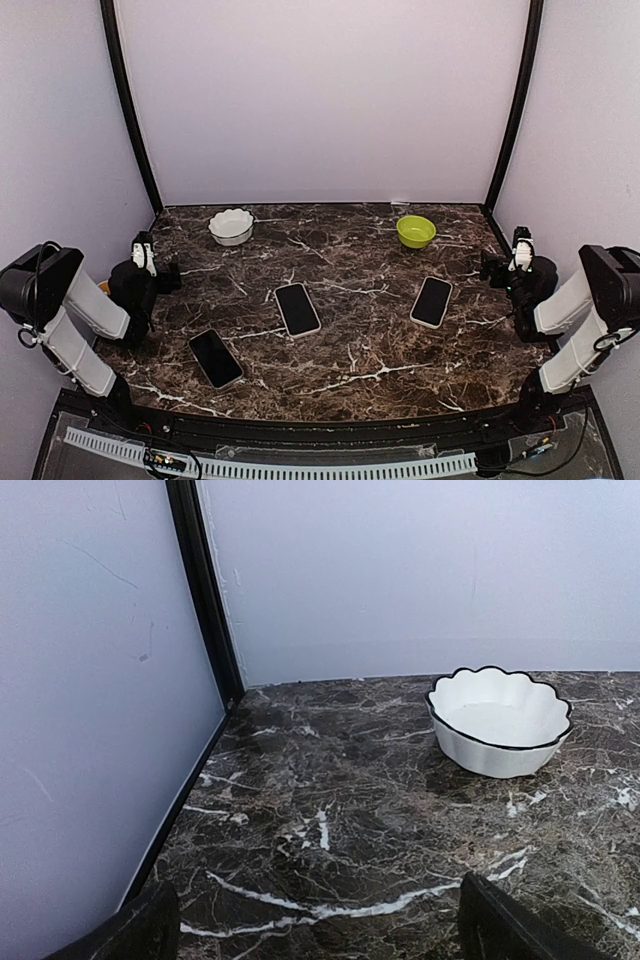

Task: Take the phone out of the phone case
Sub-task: Pick up the phone with the phone case at the center of the board.

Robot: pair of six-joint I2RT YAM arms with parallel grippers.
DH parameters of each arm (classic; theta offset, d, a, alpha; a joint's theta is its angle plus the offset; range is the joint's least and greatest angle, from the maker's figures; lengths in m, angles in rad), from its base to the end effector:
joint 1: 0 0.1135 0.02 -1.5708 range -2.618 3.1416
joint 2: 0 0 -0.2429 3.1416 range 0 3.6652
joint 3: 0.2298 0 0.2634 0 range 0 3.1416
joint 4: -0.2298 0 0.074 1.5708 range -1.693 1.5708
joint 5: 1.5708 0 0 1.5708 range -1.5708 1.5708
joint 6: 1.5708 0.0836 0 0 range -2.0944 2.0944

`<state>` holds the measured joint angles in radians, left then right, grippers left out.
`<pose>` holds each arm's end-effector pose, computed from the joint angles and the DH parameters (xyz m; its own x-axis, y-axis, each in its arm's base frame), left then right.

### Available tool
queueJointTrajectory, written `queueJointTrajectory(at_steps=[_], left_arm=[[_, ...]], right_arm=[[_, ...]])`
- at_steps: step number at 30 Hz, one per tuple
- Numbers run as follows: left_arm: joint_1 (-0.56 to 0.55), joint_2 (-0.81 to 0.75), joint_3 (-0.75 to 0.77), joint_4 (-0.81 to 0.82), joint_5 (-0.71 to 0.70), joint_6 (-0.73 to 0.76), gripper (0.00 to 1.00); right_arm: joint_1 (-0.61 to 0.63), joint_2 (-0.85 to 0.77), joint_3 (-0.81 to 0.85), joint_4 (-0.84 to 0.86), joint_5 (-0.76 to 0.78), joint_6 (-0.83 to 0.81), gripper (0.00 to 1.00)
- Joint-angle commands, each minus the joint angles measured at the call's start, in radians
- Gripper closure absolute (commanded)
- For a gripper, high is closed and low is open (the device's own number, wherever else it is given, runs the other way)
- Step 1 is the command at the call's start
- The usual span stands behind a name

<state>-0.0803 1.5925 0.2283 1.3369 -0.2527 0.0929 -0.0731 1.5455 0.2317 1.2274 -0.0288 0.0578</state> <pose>0.2922 -0.0025 0.1134 -0.0430 0.0936 -0.9947 -0.1682 0.9807 0.0995 0.2934 -0.0191 0.1099 -0.0833 0.0640 -0.9945 0.0493 0.9970 0.0600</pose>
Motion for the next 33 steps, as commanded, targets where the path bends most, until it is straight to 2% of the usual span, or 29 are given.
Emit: queueJointTrajectory(at_steps=[1,3,5,7,12,17,20,24,26,29,33], left_arm=[[0.003,-0.051,0.002,-0.011,-0.025,-0.01,0.01],[-0.014,-0.057,-0.012,0.033,-0.052,0.008,0.01],[-0.035,-0.107,0.003,-0.017,-0.09,0.021,0.01],[-0.044,-0.18,0.056,-0.236,-0.111,0.007,0.01],[-0.052,-0.317,0.203,-0.588,-0.14,-0.072,0.01],[-0.052,-0.365,0.4,-0.939,-0.203,-0.183,0.01],[-0.053,-0.372,0.555,-1.147,-0.206,-0.248,0.01],[-0.053,-0.36,0.725,-1.495,-0.159,-0.317,0.01],[-0.053,-0.358,0.78,-1.611,-0.108,-0.338,0.01],[-0.054,-0.367,0.814,-1.733,0.005,-0.342,0.01],[-0.052,-0.387,0.771,-1.823,0.148,-0.349,0.01]], right_arm=[[0.03,-0.042,0.025,-0.005,0.074,-0.005,0.02],[0.052,-0.095,0.053,-0.121,0.148,-0.01,0.01],[0.066,-0.149,0.099,-0.255,0.201,0.0,0.01],[0.091,-0.196,0.149,-0.387,0.24,0.042,0.02],[0.108,-0.258,0.295,-0.695,0.244,0.191,0.01],[0.11,-0.219,0.542,-1.077,0.242,0.347,0.01],[0.113,-0.204,0.622,-1.251,0.251,0.427,0.01],[0.115,-0.182,0.7,-1.435,0.235,0.49,0.01],[0.117,-0.156,0.744,-1.533,0.219,0.516,0.01],[0.124,-0.128,0.788,-1.663,0.215,0.554,0.01],[0.164,-0.128,0.823,-1.785,0.225,0.608,0.02]])
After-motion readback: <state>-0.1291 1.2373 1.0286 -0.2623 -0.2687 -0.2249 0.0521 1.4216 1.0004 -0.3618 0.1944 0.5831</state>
